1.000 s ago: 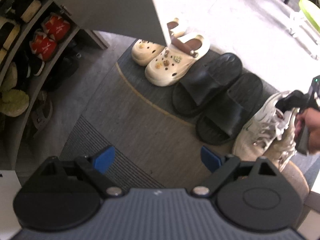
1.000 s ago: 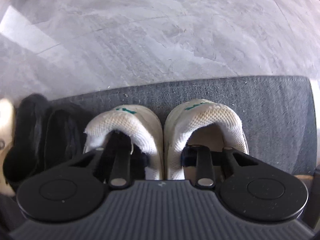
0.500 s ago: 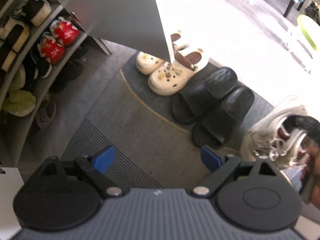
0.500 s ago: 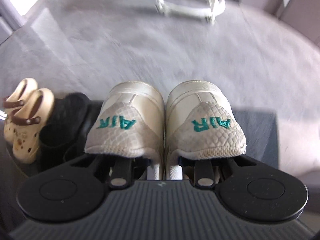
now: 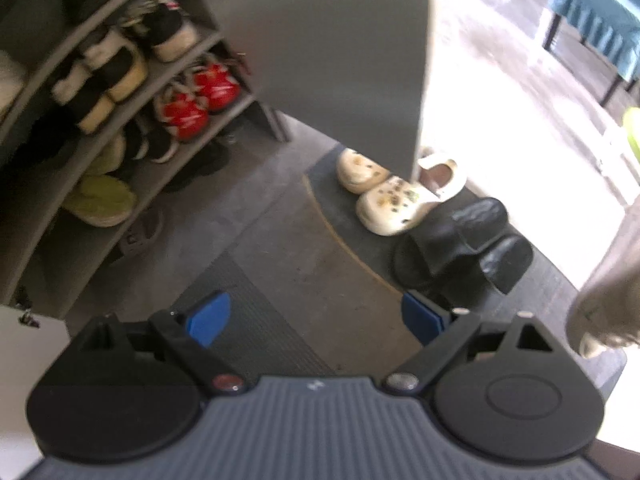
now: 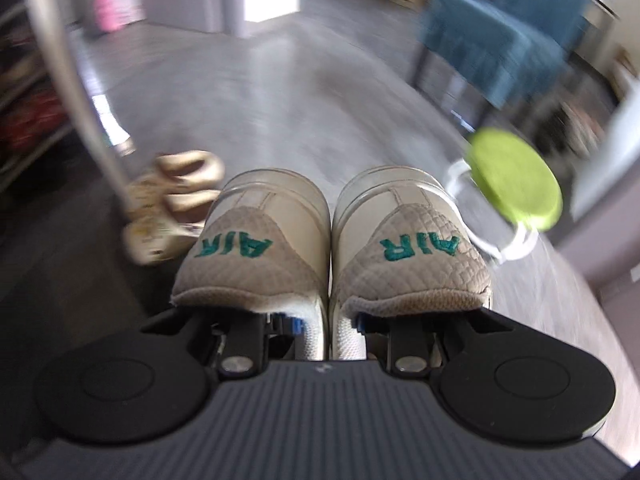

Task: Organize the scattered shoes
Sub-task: 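Lift the white Air sneakers with the right tool and carry them to the cabinet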

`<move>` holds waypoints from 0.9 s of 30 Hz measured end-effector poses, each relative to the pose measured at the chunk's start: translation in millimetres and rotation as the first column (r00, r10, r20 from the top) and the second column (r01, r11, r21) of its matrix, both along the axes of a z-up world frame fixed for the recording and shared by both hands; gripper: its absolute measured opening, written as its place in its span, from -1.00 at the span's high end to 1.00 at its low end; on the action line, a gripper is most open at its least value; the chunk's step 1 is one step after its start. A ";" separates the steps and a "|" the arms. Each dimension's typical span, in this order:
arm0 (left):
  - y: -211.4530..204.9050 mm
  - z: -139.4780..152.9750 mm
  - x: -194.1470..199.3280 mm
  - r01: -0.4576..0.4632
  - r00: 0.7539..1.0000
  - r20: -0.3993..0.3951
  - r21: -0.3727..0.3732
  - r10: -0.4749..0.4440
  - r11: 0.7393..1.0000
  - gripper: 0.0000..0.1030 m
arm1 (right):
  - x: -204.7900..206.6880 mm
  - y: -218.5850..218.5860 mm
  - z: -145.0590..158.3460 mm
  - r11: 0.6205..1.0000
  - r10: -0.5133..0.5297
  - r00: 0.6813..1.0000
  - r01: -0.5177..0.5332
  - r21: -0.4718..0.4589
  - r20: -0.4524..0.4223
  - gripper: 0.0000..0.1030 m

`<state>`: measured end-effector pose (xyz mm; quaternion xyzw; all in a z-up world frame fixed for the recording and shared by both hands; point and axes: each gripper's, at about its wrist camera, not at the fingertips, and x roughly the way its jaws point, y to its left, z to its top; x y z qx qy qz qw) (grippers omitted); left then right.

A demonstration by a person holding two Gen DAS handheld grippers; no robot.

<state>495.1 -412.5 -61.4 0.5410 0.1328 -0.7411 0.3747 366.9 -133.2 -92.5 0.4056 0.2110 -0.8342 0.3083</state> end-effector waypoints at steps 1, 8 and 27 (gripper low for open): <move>-6.2 4.0 9.2 -0.029 1.000 -0.004 -0.009 0.029 1.000 -0.83 | 8.5 -8.6 16.9 0.999 0.048 0.999 -0.048 -0.007 0.012 0.46; -59.7 35.6 96.3 -0.230 0.973 -0.060 -0.101 0.225 0.968 -0.83 | 72.5 -99.1 89.5 0.938 0.347 0.935 -0.345 -0.036 0.071 0.46; -108.3 31.2 346.7 -0.516 0.847 -0.031 -0.296 0.531 0.804 -0.83 | 358.3 -454.3 215.3 0.392 0.909 0.416 -0.868 -0.306 -0.014 0.47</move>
